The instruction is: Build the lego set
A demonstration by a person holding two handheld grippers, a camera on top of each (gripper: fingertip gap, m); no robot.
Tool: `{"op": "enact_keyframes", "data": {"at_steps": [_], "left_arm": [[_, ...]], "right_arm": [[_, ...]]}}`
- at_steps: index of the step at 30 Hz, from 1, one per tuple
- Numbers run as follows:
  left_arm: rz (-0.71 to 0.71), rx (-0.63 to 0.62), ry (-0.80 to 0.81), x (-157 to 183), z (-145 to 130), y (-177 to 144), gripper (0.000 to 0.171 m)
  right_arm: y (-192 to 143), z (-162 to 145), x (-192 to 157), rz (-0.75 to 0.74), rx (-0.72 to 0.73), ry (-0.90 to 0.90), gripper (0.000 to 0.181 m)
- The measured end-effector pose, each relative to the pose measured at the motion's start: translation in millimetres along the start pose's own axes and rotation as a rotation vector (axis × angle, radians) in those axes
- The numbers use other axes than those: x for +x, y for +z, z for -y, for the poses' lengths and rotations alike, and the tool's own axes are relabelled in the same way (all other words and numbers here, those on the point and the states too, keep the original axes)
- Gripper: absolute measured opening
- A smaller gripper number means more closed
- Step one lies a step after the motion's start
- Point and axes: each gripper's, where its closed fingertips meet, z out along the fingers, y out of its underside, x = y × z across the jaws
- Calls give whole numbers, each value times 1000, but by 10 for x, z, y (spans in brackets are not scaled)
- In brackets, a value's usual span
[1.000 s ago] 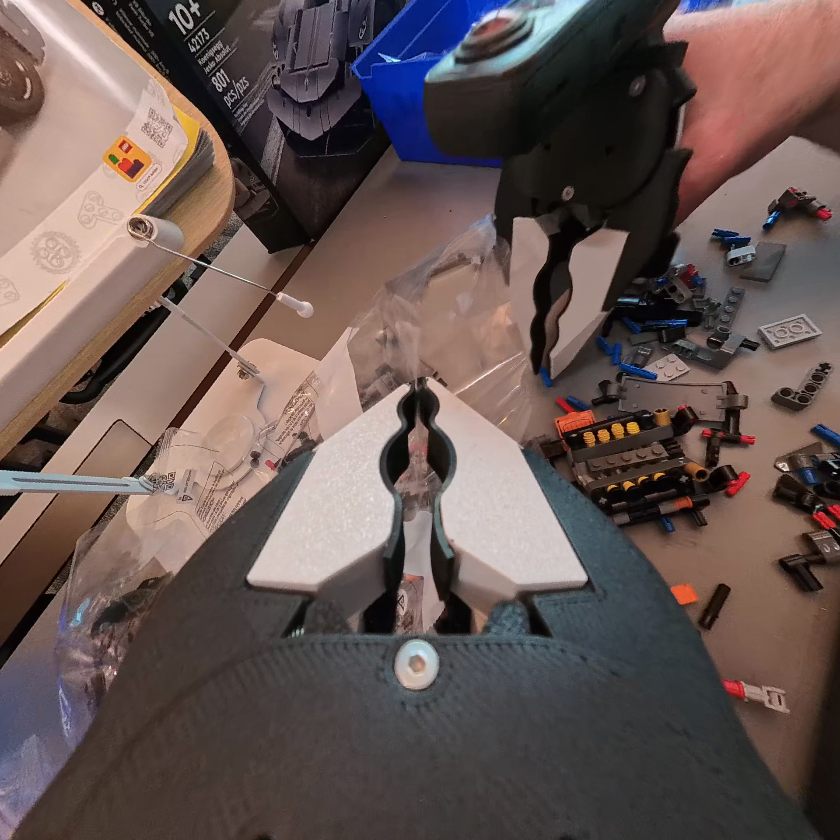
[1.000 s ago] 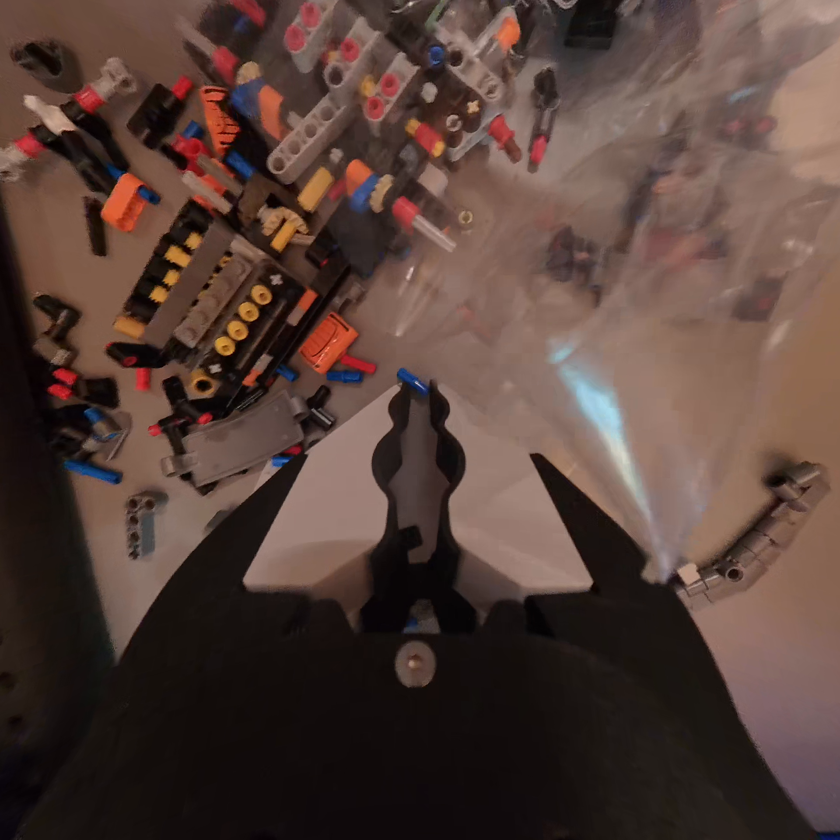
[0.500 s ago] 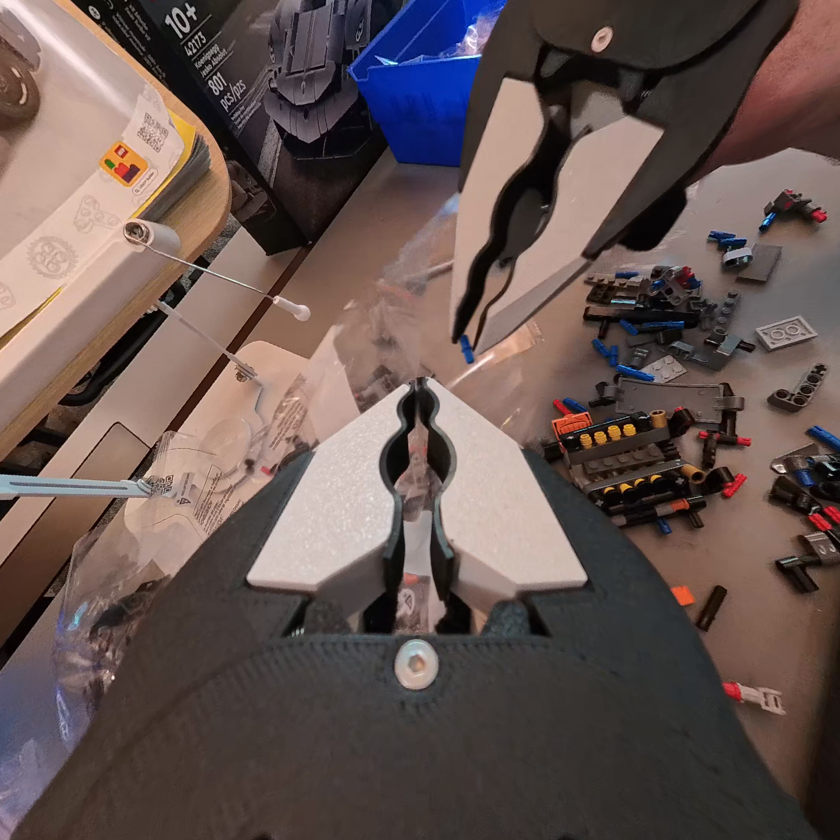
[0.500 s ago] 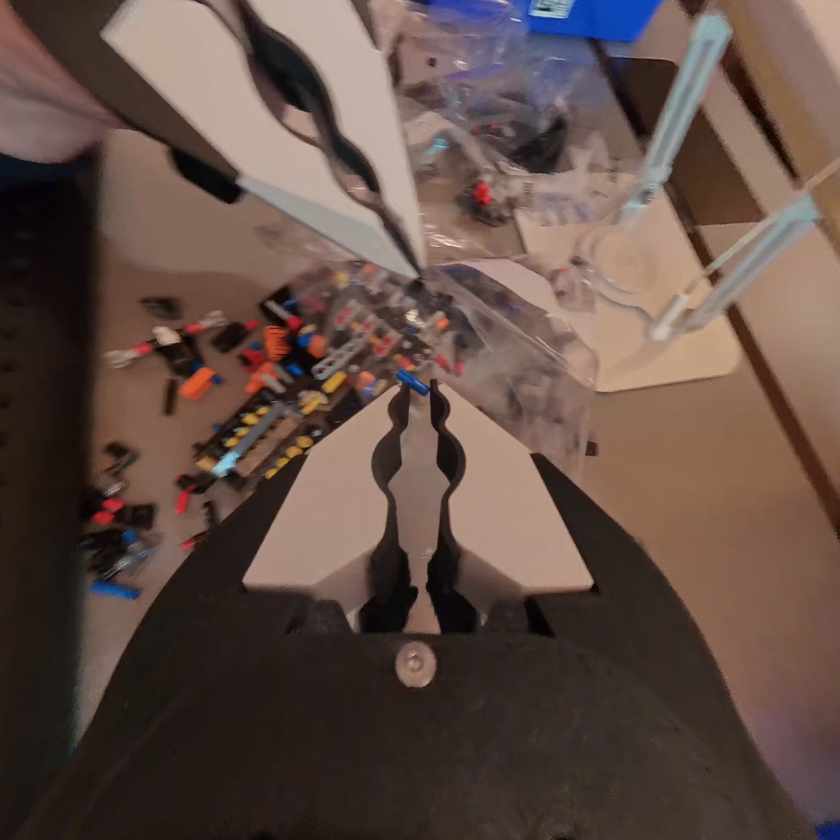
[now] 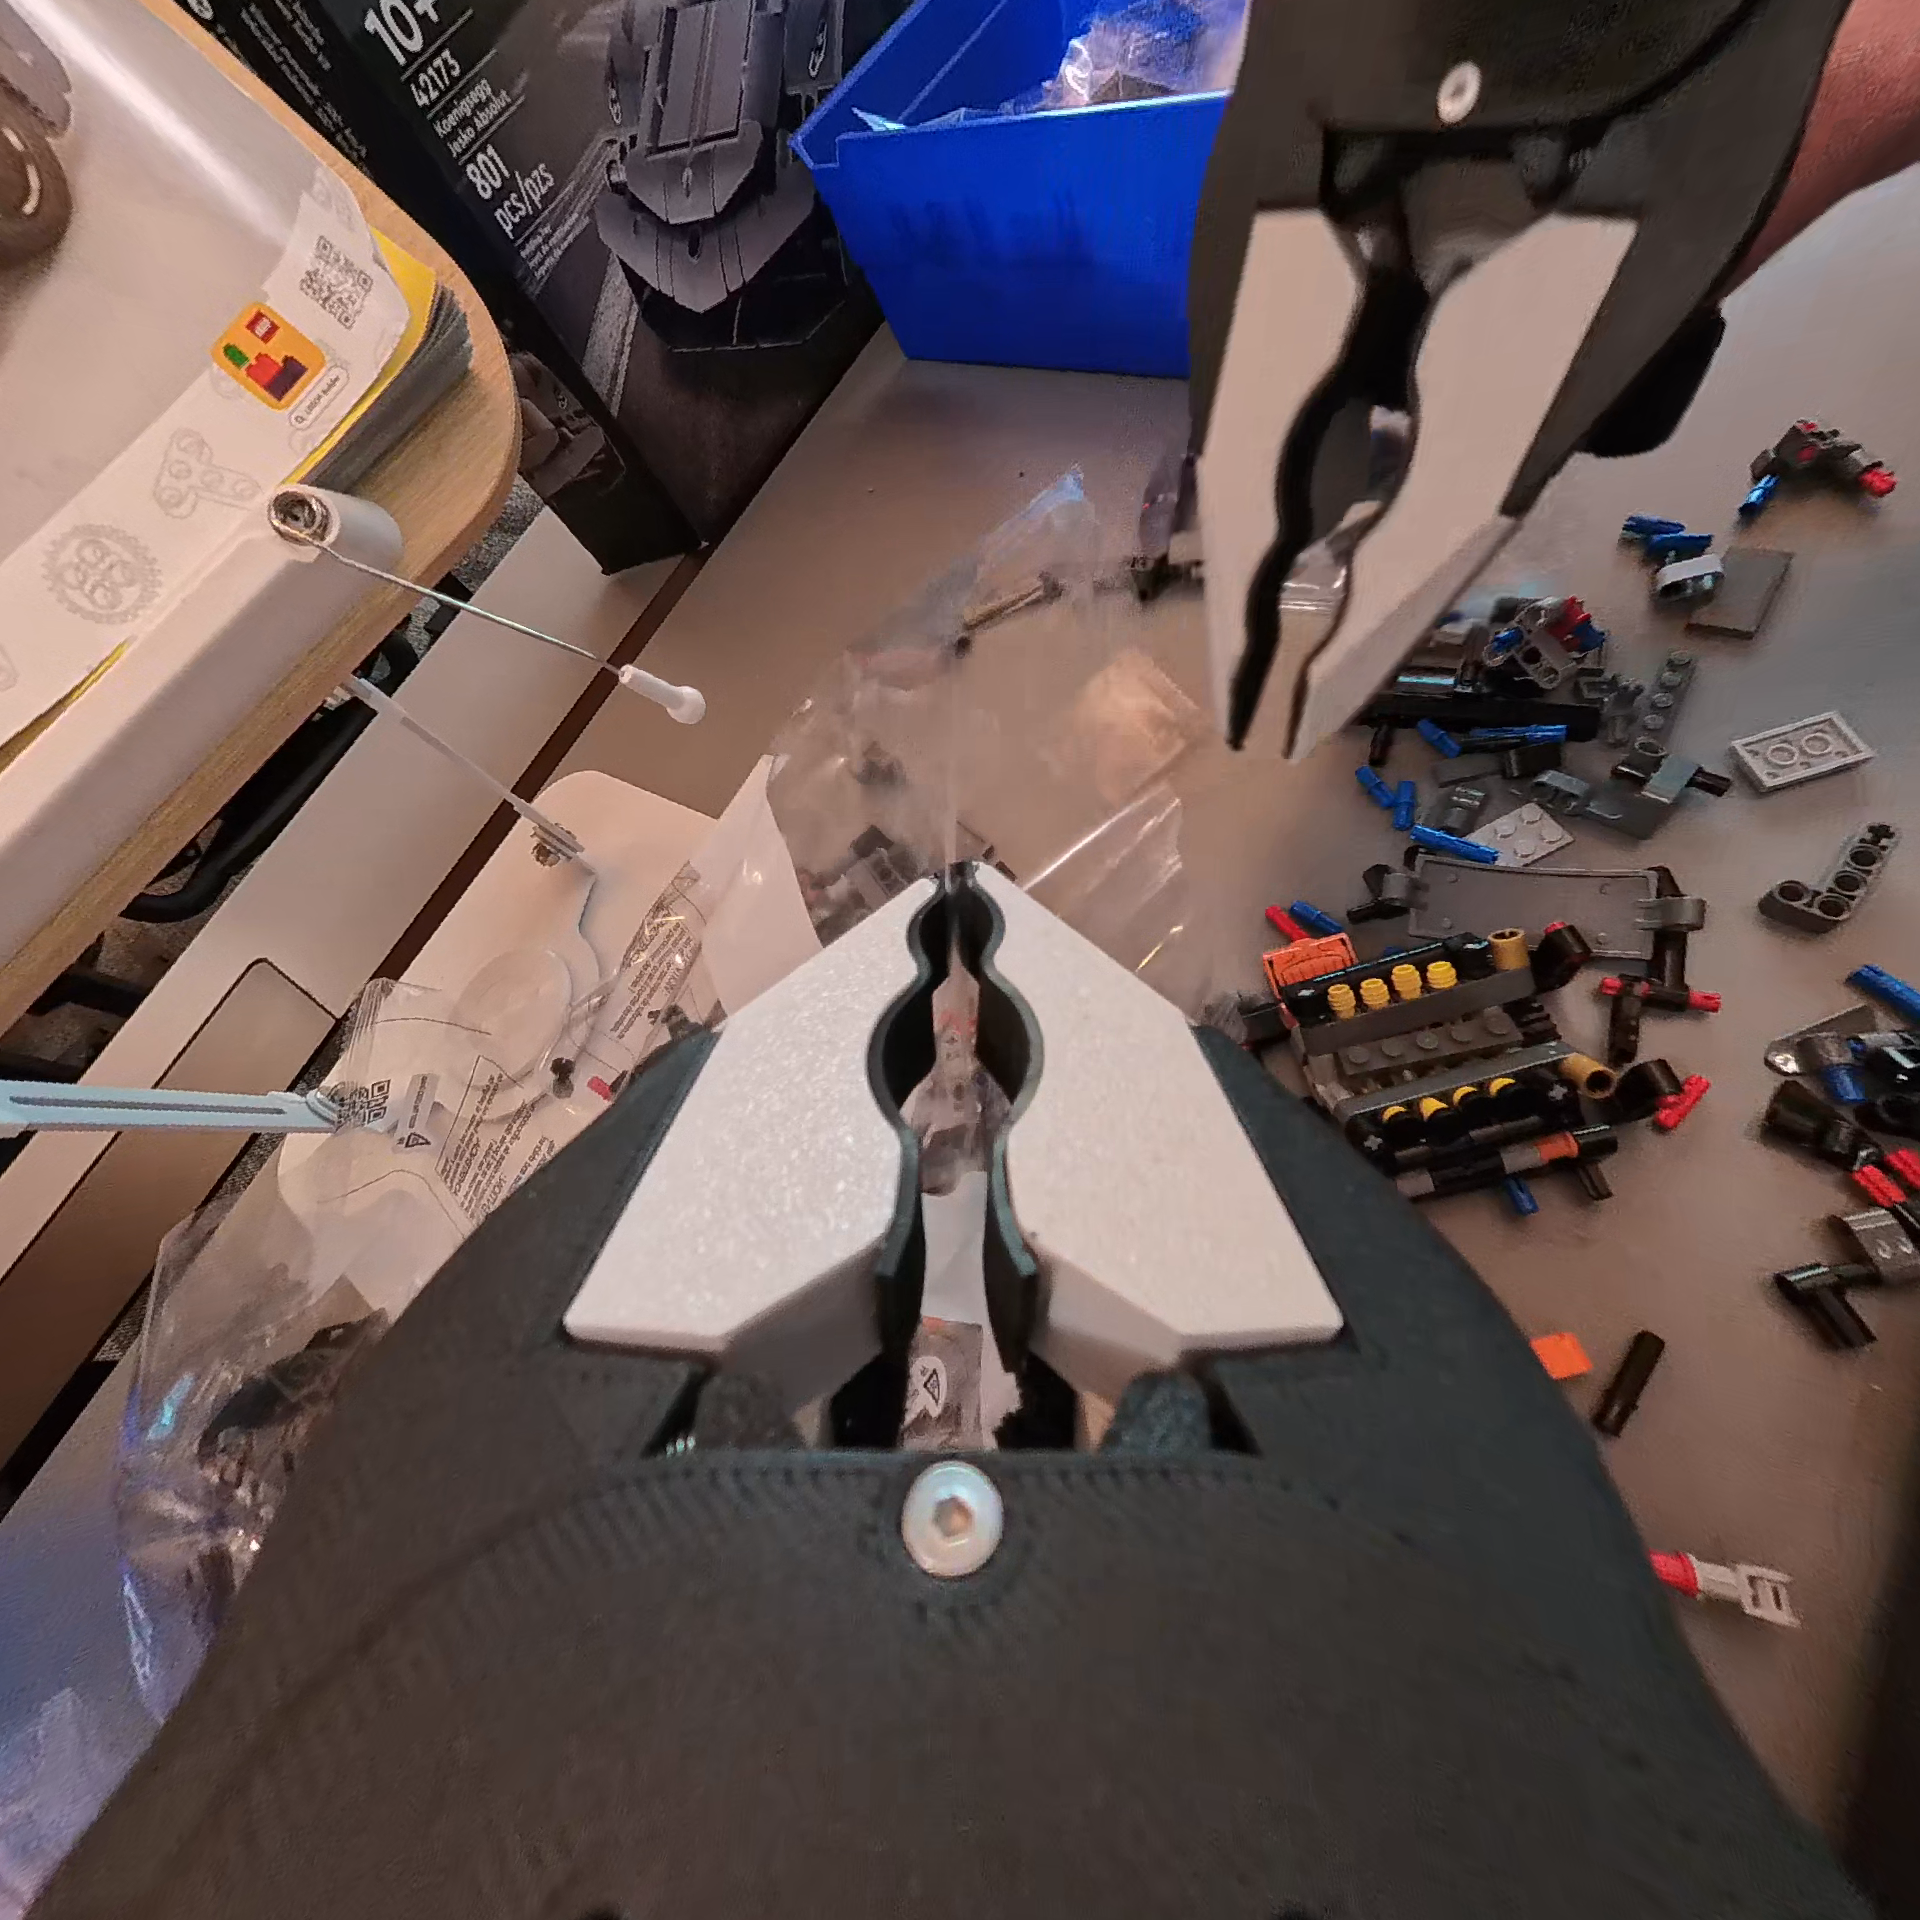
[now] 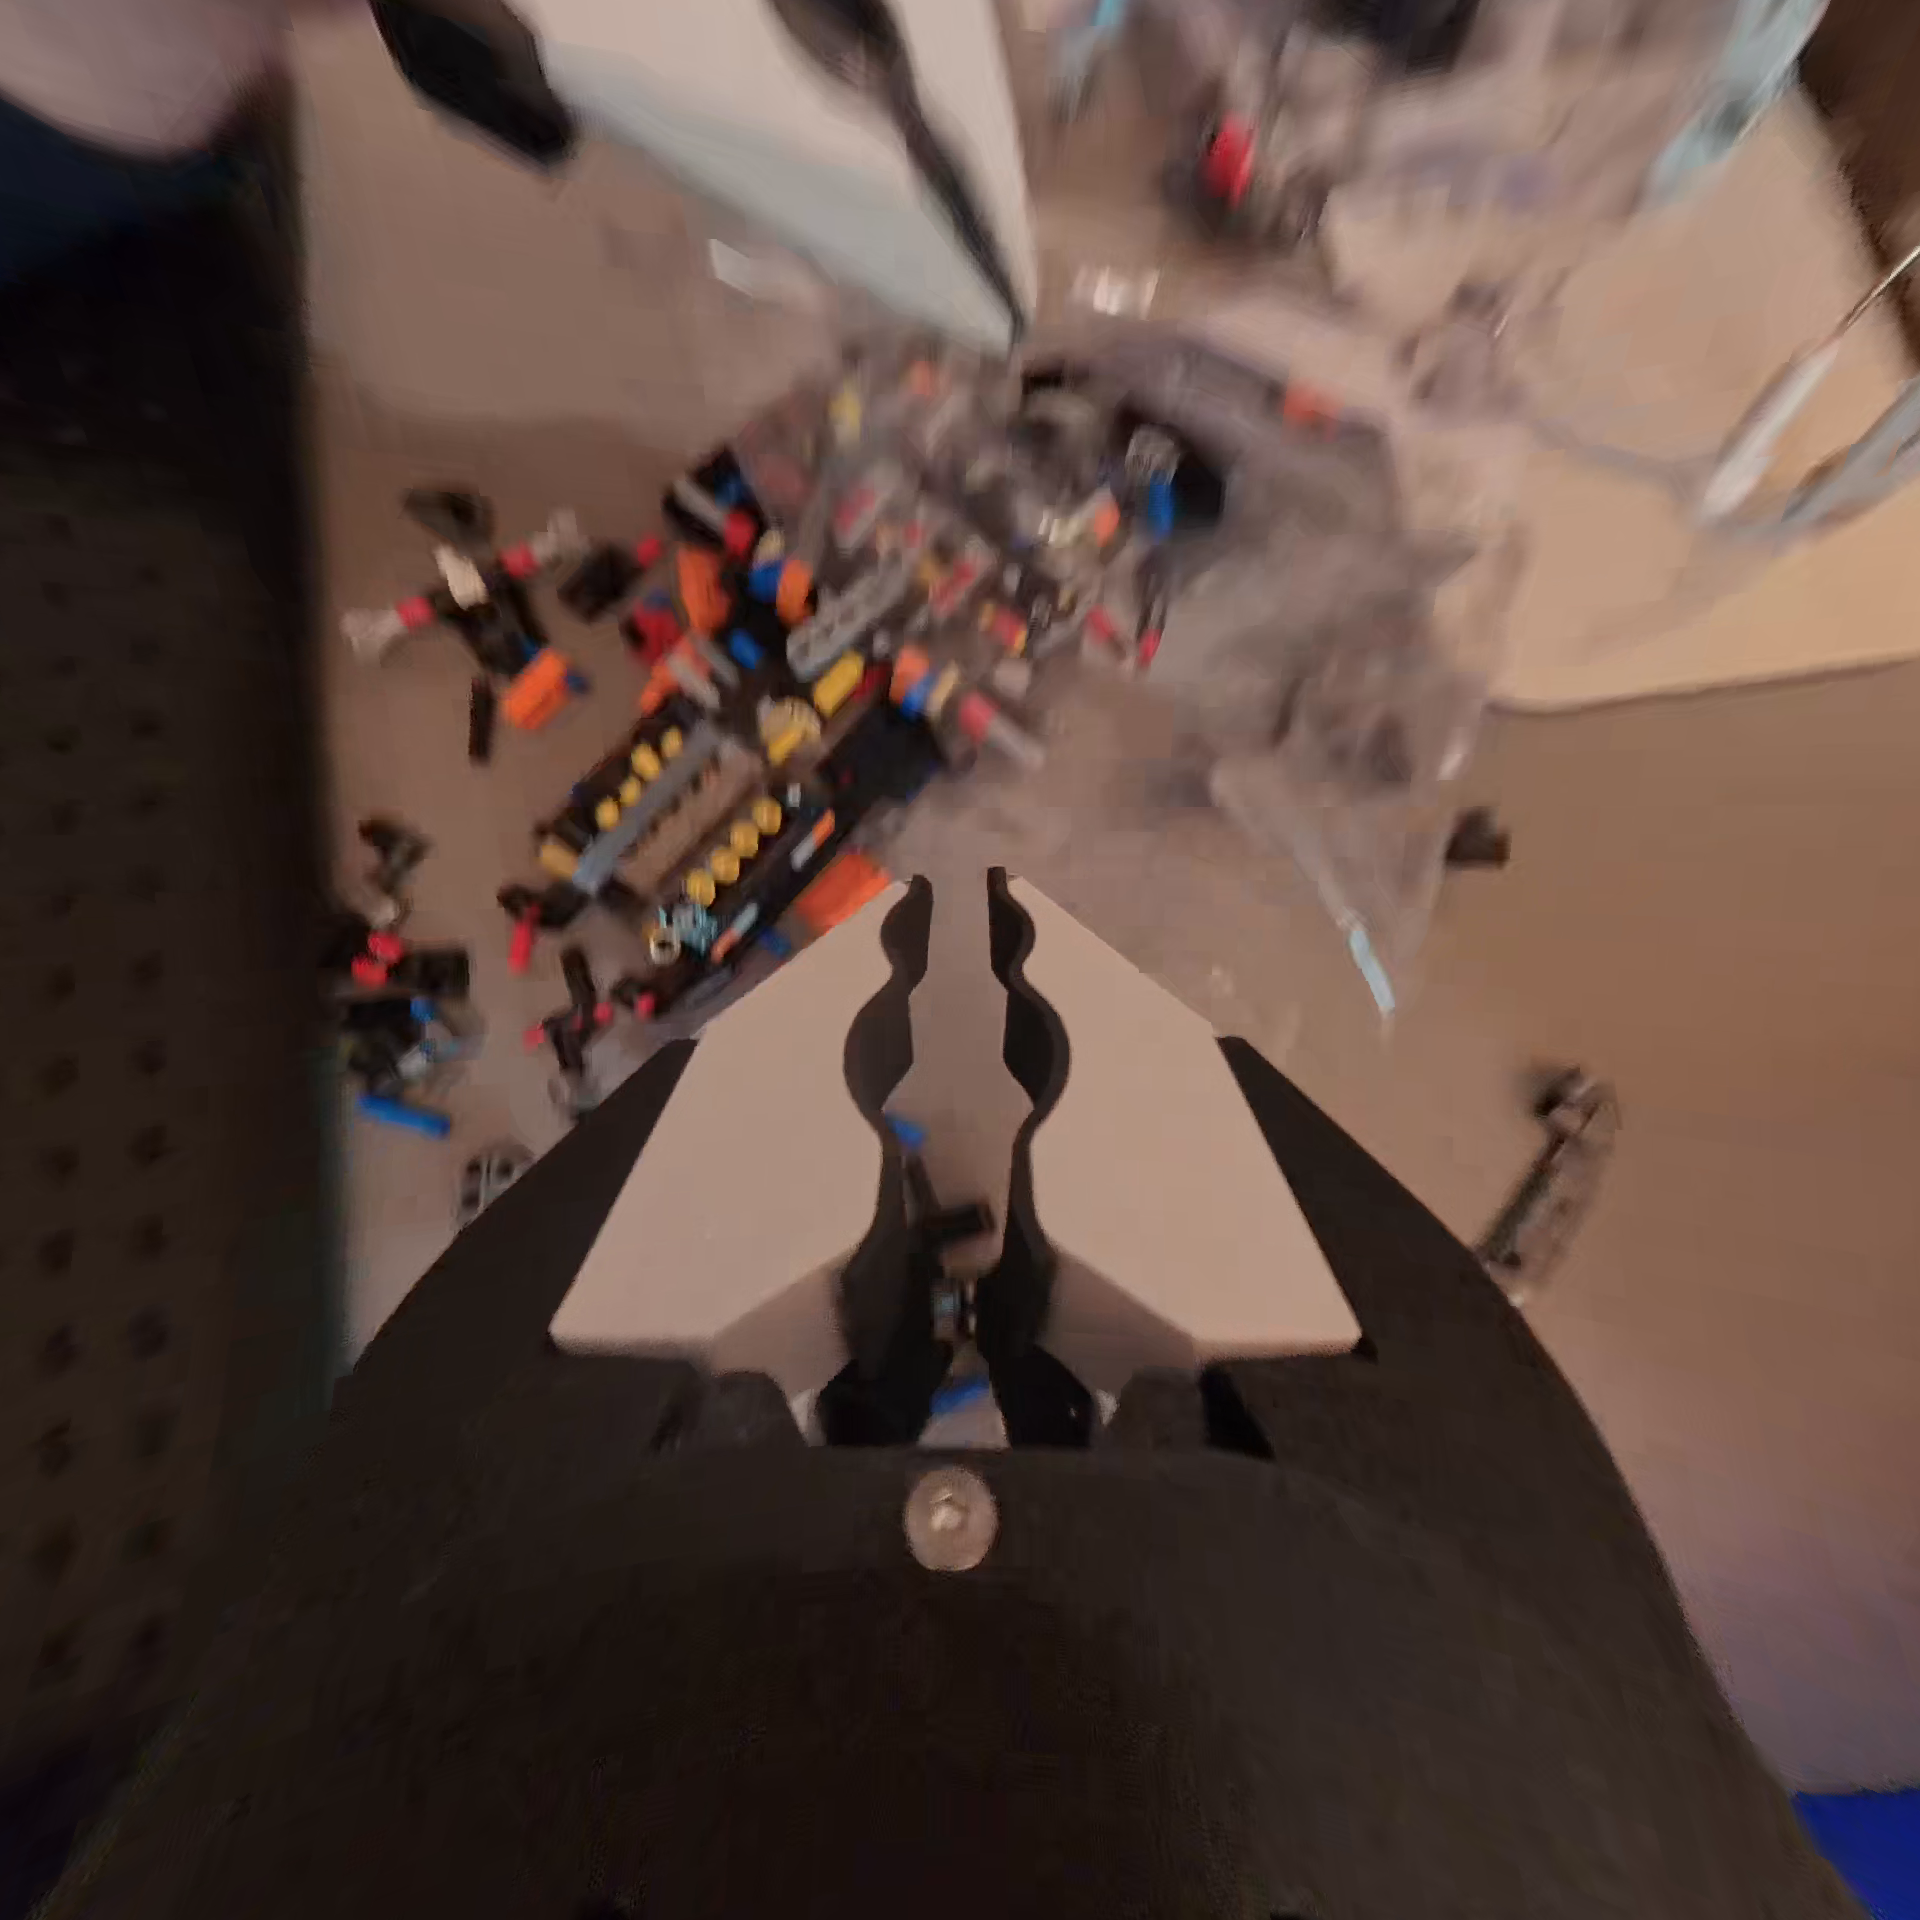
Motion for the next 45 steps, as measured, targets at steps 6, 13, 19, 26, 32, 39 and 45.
{"op": "enact_keyframes", "data": {"at_steps": [6, 13, 19, 26, 32, 39, 45], "left_arm": [[1, -1, 3, 1, -1, -2, 0], [-2, -6, 8, 16, -9, 11, 0], [-3, -8, 7, 17, -15, 17, 0], [-4, -13, 11, 23, -21, 30, 0], [-4, -14, 12, 24, -23, 35, 0], [-5, -16, 14, 25, -29, 37, 0], [-5, -21, 19, 27, -36, 43, 0]], "right_arm": [[94, -539, -184, 123, -244, 19, 18], [103, -671, -279, 178, -292, 18, 22], [172, -773, -266, 172, -348, 3, 22], [181, -758, -311, 217, -322, 11, 10], [190, -752, -332, 283, -290, 76, 7], [199, -730, -361, 324, -265, 94, 3], [194, -728, -375, 326, -265, 83, 1]]}}
